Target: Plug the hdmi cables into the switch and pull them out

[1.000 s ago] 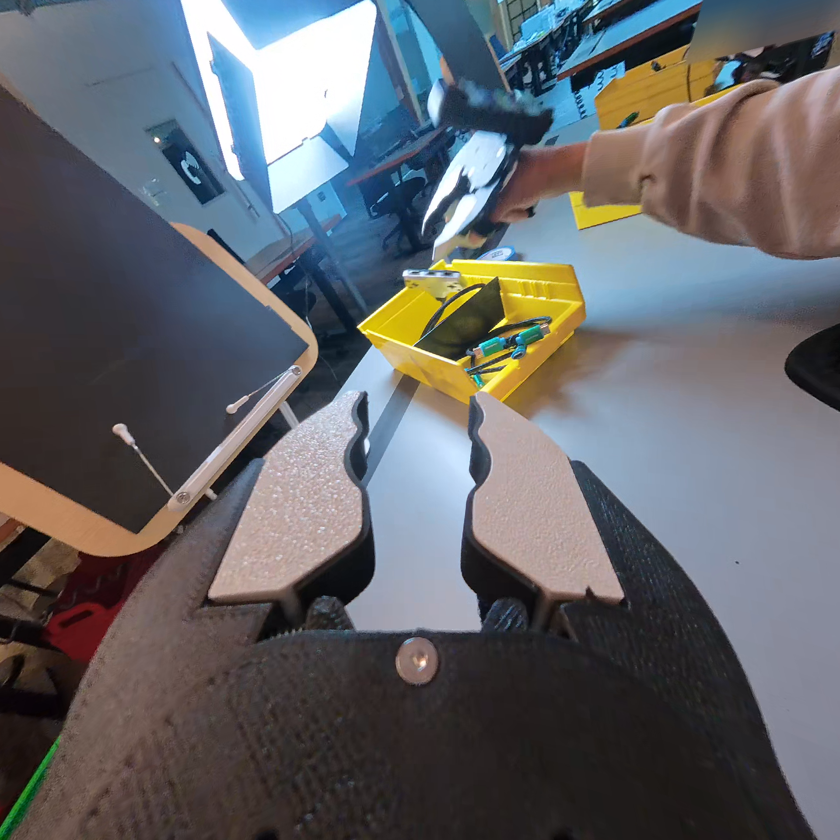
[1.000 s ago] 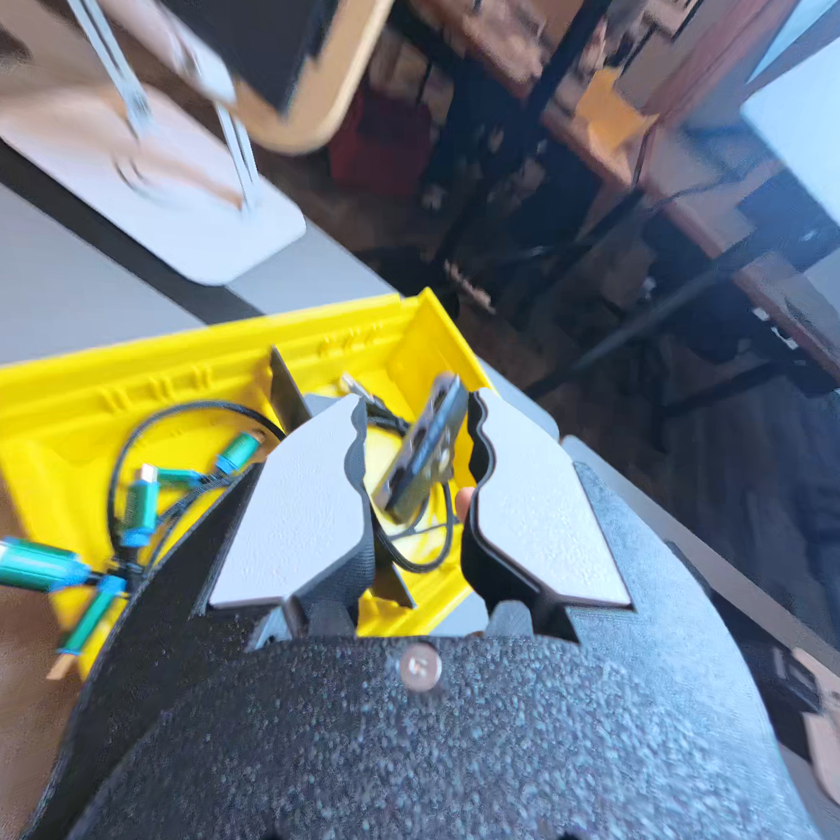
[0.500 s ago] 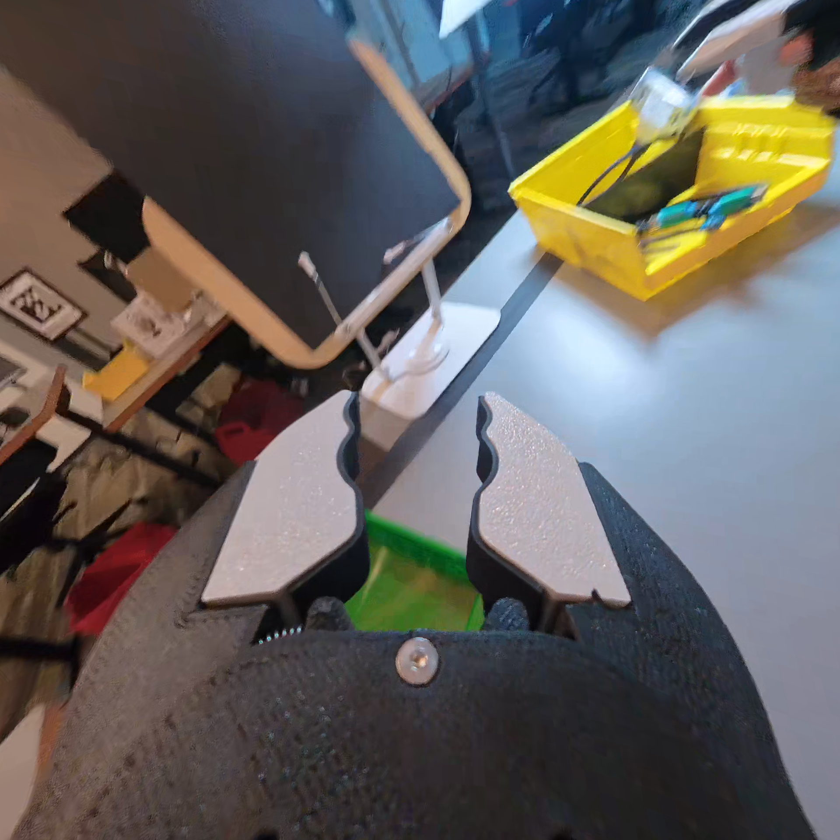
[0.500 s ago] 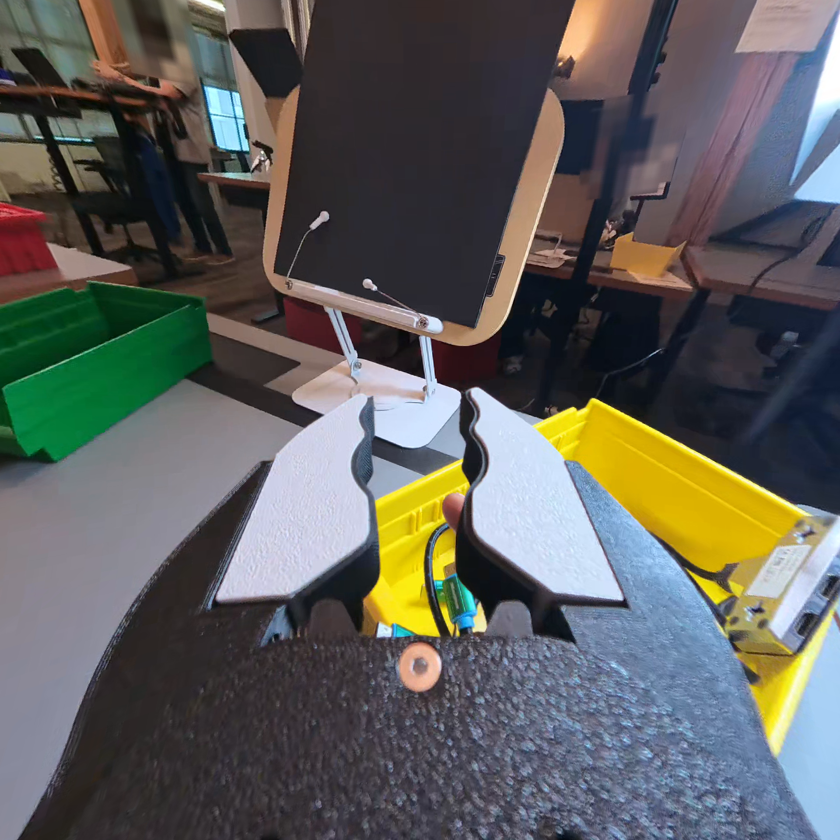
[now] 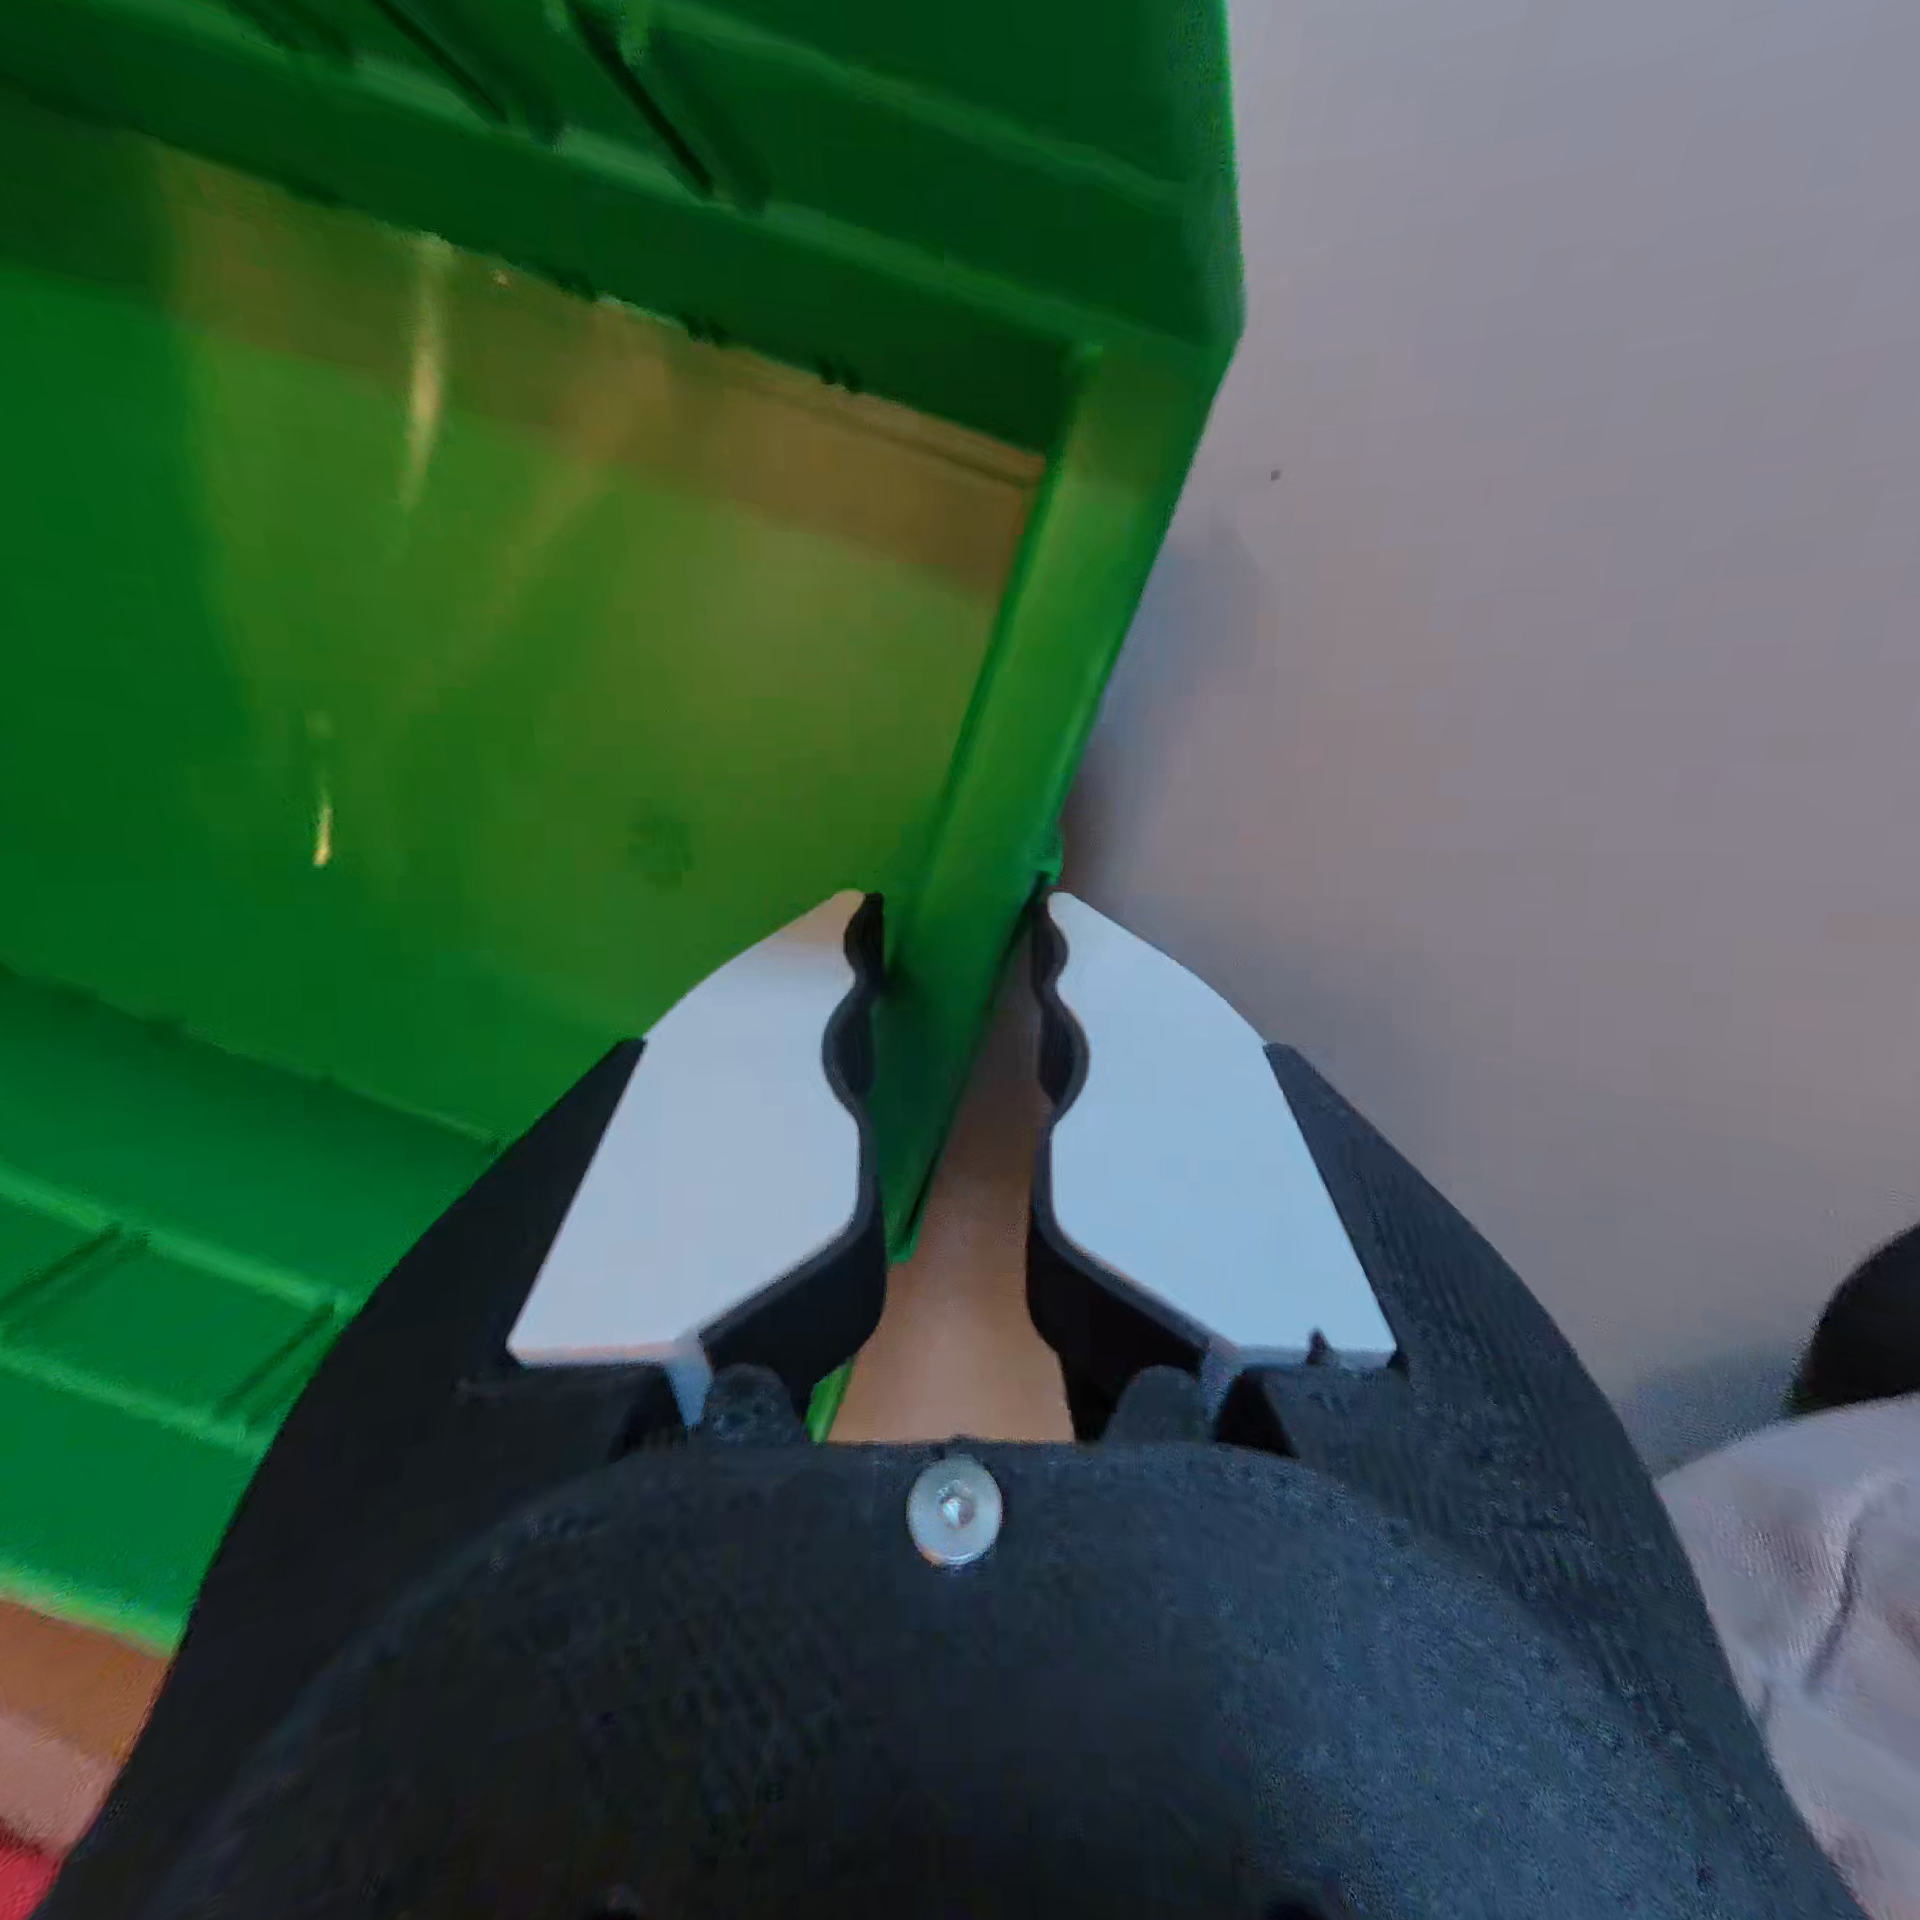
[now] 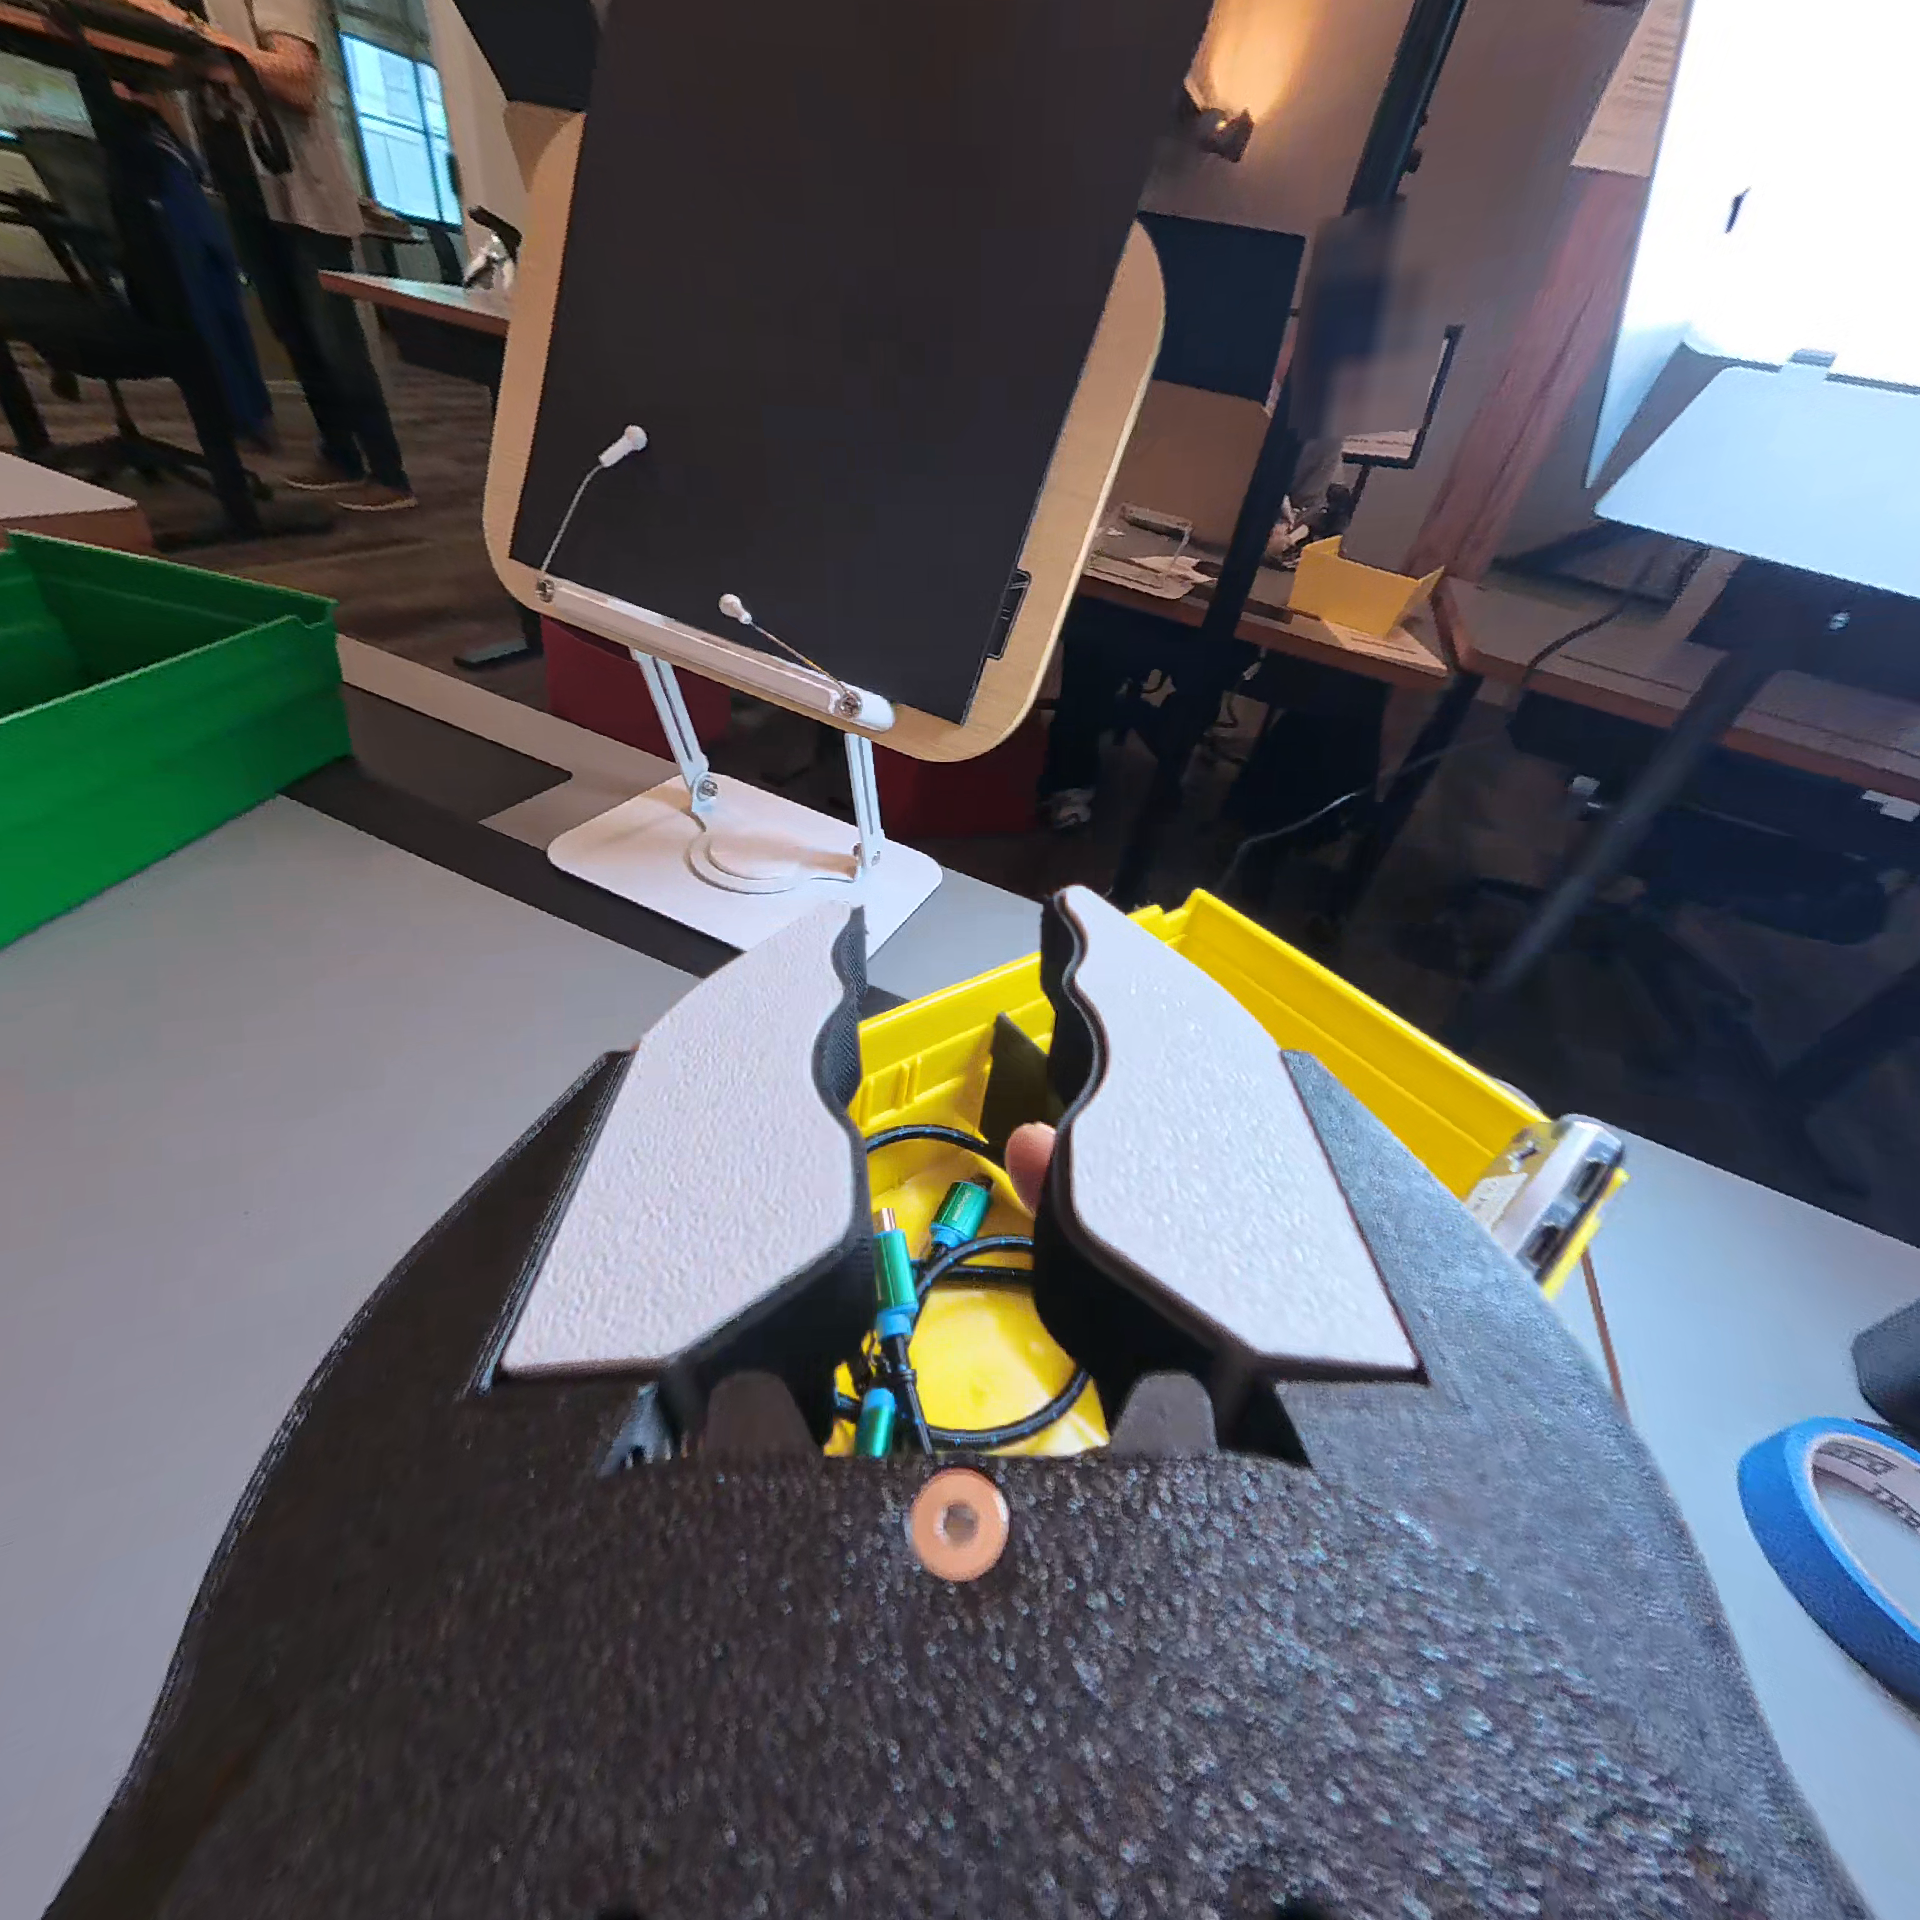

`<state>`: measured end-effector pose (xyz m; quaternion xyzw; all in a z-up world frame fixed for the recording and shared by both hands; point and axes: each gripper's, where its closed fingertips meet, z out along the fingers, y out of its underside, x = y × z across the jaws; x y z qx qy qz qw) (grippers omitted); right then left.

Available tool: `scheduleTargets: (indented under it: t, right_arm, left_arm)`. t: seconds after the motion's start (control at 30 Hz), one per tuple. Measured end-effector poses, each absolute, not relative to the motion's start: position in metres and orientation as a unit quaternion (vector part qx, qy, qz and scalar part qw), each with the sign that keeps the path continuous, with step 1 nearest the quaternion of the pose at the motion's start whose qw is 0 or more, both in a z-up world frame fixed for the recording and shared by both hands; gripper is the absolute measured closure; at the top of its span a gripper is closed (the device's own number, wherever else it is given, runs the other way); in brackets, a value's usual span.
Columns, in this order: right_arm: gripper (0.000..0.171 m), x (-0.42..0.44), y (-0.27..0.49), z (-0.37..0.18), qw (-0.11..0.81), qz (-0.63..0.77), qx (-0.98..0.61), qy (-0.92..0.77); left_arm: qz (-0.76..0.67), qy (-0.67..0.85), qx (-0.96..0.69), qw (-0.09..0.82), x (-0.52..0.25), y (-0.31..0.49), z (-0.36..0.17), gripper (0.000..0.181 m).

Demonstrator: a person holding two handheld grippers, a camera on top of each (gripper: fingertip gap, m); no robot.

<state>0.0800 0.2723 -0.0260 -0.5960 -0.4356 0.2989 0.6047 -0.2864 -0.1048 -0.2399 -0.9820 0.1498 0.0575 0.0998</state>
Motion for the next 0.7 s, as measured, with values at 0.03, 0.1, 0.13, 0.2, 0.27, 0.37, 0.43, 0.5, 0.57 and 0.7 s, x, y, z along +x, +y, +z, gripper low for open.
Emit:
scheduleTargets:
  t: [0.03,0.1,0.13,0.2,0.27,0.37,0.43,0.5,0.57,0.7]
  right_arm:
    - [0.139,0.082,0.275,-0.026,0.603,0.3,-0.6,-0.432]
    - [0.139,0.083,0.276,-0.029,0.596,0.303,-0.605,-0.433]
    - [0.139,0.083,0.276,-0.03,0.594,0.301,-0.606,-0.436]
    - [0.139,0.081,0.275,-0.032,0.593,0.289,-0.607,-0.442]
    - [0.139,0.079,0.272,-0.033,0.592,0.274,-0.607,-0.455]
    - [0.139,0.075,0.264,-0.038,0.578,0.248,-0.606,-0.487]
    - [0.139,0.073,0.255,-0.05,0.544,0.226,-0.612,-0.528]
    - [0.139,0.074,0.247,-0.07,0.499,0.186,-0.617,-0.579]
    - [0.139,0.082,0.237,-0.102,0.424,0.133,-0.624,-0.643]
    - [0.127,0.123,0.242,-0.165,0.299,-0.02,-0.645,-0.703]
  left_arm:
    - [0.048,0.163,-0.98,0.107,-0.282,-0.099,-0.24,0.155]
    - [0.049,0.211,-0.967,0.135,-0.268,-0.082,-0.24,0.157]
    - [0.047,0.236,-0.96,0.145,-0.258,-0.072,-0.24,0.158]
    - [0.03,0.271,-0.951,0.148,-0.231,-0.054,-0.24,0.157]
    - [0.03,0.3,-0.944,0.135,-0.206,-0.04,-0.24,0.155]
    - [0.051,0.362,-0.921,0.133,-0.174,-0.022,-0.24,0.154]
    - [0.045,0.399,-0.904,0.144,-0.15,-0.012,-0.24,0.154]
    - [0.06,0.429,-0.887,0.162,-0.135,0.0,-0.239,0.153]
    - [0.085,0.453,-0.87,0.173,-0.127,0.008,-0.236,0.151]
    - [0.102,0.448,-0.874,0.159,-0.134,-0.003,-0.223,0.15]
